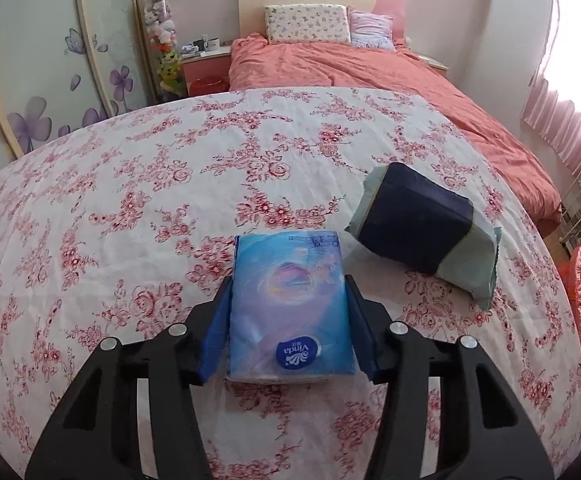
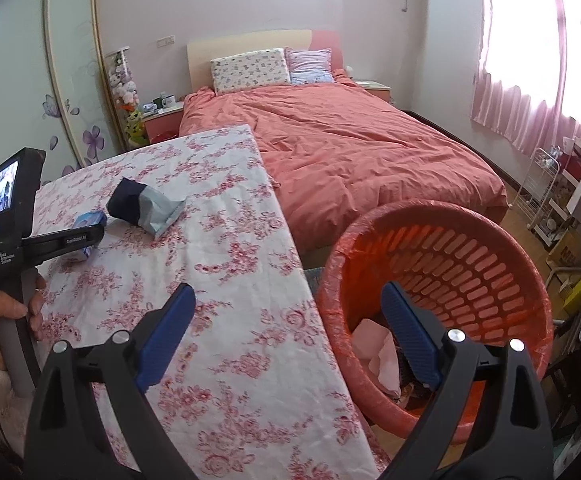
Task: Collect trash
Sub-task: 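Grasp the blue Vinda tissue pack with the left tool while the right tool grasps the navy sock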
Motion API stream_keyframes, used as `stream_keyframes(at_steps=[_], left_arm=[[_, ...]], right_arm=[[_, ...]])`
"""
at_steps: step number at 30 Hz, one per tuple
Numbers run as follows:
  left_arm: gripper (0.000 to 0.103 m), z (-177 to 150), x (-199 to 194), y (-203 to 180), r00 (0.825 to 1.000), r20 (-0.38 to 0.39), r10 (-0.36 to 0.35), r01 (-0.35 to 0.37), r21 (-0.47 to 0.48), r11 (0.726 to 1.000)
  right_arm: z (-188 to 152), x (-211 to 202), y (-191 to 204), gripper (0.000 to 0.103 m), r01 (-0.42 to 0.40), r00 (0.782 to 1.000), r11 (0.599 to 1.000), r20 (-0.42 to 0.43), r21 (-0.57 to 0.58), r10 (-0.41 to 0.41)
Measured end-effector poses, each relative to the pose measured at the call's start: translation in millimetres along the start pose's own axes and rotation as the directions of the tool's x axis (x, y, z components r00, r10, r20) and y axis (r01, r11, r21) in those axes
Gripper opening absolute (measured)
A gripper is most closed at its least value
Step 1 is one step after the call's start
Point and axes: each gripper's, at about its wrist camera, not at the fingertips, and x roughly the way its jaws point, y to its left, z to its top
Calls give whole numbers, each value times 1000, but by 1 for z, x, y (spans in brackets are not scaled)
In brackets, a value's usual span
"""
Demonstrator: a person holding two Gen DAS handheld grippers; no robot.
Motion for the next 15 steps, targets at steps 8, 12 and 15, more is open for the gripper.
stream_keyframes(at_steps=[8, 12, 15], left_arm=[[52, -13, -15, 44, 1000, 6, 15, -15, -36, 999], [52, -17, -26, 74, 1000, 13, 27, -26, -69, 997], [52, -19, -34, 92, 999, 21, 26, -24, -98, 995]], right_arm=[[25, 24, 47, 92, -80, 997, 994, -6, -68, 80], [40, 48, 82, 92, -125, 992, 986, -25, -114, 123], [53, 71, 109, 92, -152, 988, 977, -46, -150, 147]])
